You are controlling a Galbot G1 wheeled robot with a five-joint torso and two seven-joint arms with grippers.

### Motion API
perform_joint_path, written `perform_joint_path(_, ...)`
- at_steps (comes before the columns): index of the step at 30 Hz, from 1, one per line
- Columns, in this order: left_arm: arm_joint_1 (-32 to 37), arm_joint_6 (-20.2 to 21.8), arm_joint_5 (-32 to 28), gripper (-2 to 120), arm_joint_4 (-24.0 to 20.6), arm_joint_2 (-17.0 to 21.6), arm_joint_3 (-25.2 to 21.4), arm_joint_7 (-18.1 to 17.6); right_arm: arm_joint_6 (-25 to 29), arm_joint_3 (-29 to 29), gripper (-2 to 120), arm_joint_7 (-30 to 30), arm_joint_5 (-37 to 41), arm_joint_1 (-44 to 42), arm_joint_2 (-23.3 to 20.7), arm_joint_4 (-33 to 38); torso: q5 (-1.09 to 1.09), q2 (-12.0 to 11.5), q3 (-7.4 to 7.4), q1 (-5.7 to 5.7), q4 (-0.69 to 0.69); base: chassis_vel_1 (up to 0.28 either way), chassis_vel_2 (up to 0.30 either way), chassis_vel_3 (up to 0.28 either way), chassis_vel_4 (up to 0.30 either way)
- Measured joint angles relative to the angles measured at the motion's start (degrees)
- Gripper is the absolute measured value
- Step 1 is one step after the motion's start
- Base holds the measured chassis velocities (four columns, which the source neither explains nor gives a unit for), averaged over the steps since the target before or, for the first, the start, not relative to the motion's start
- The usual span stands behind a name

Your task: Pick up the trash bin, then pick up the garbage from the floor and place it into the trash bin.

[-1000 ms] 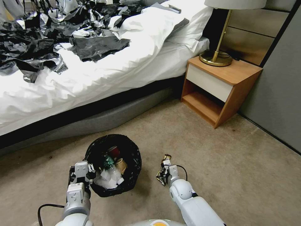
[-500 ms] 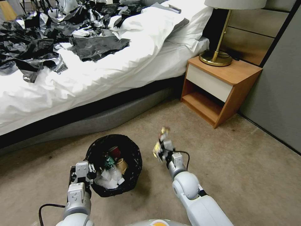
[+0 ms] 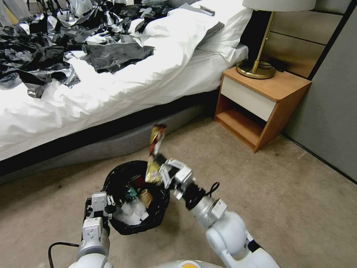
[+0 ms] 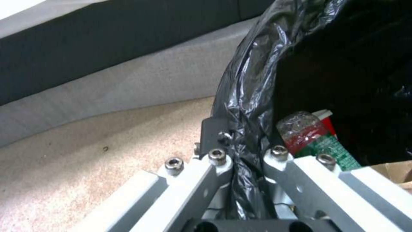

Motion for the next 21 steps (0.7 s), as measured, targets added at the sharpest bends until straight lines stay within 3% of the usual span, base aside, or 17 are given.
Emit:
perform_joint_path(10,0.0,0.0,0.2,1,0.0,0.0,0.2,0.0,0.5,-2.7,0,0.5,-1.7,-0.1,-0.6,-6.1,-0.11,0.0,0.00,0.00,0.03,0.000,0.000,0.000,0.000)
perform_joint_path(18,-0.1,0.1,0.2,1,-0.1,0.1,0.3,0.0,-0.9,-2.3,1,2.4,-1.5,0.0,-0.6,-9.1,-0.07,0.0,0.00,0.00,0.02,0.000,0.000,0.000,0.000)
perform_joint_path(21,-0.1,0.1,0.2,1,-0.3,0.1,0.4,0.0,-1.1,-2.3,10,2.8,-1.5,0.1,-0.6,-9.8,-0.06,0.0,0.00,0.00,0.01,0.000,0.000,0.000,0.000)
